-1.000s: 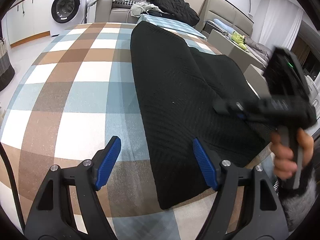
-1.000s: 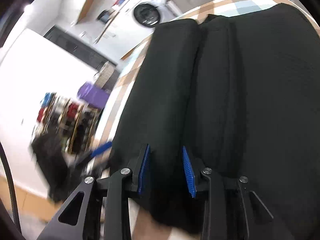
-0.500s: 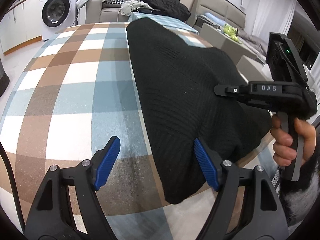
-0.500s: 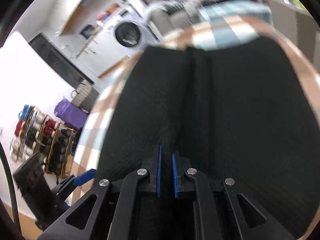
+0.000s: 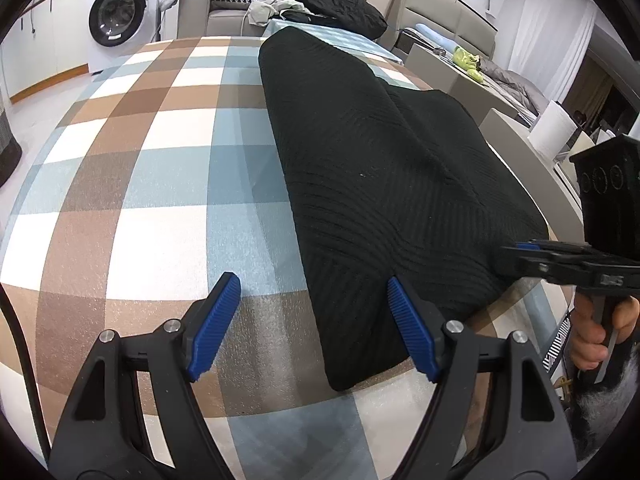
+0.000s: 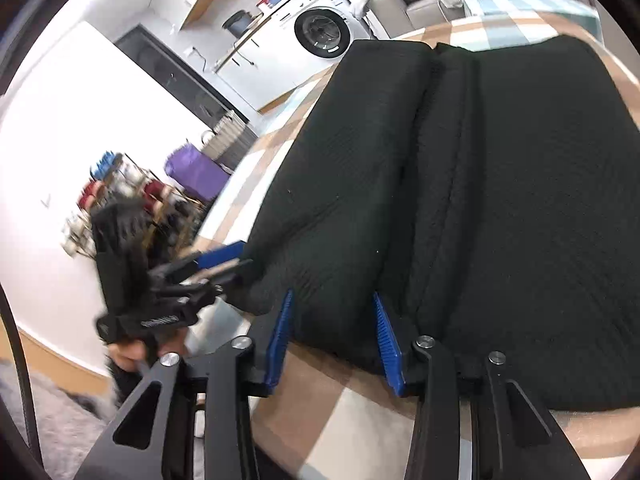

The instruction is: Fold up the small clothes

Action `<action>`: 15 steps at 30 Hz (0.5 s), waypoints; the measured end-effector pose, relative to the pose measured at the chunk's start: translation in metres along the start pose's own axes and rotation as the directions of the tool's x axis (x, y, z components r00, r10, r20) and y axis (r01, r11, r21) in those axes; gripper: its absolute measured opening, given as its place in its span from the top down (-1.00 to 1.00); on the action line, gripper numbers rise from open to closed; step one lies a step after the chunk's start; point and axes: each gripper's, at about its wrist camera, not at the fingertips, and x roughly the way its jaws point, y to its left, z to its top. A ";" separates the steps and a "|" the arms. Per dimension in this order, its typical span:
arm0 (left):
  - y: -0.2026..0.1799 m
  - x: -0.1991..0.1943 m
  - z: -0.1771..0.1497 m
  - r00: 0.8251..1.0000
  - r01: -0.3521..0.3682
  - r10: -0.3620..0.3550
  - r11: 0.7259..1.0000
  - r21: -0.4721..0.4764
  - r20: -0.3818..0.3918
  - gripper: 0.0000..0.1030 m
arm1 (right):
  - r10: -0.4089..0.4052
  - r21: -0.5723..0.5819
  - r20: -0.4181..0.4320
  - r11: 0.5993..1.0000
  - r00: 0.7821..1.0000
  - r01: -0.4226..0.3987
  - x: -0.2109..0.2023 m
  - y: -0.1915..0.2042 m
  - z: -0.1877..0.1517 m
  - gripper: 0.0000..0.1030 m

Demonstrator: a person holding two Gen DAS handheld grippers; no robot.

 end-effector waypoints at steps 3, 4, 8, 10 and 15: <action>-0.002 -0.002 -0.002 1.000 -0.006 0.006 1.000 0.024 0.020 -0.43 | 0.007 -0.026 0.031 1.000 1.000 -0.006 -0.001 0.005 0.000 0.83; -0.004 -0.003 -0.004 1.000 -0.007 0.006 0.999 0.044 0.031 -0.44 | 0.010 -0.038 0.041 0.999 0.999 -0.009 -0.013 0.004 -0.001 0.85; -0.009 -0.008 -0.009 0.998 -0.031 0.026 0.996 0.083 0.054 -0.44 | -0.065 -0.029 0.048 0.997 0.997 0.067 -0.033 -0.002 -0.010 0.88; -0.010 -0.010 -0.010 0.998 -0.028 0.024 0.996 0.081 0.052 -0.44 | -0.096 -0.019 0.038 0.995 0.995 0.097 -0.030 -0.005 -0.011 0.85; -0.019 -0.014 -0.018 0.996 -0.056 0.048 0.992 0.115 0.070 -0.44 | -0.163 -0.018 0.104 0.986 0.981 0.166 -0.044 -0.004 -0.010 0.47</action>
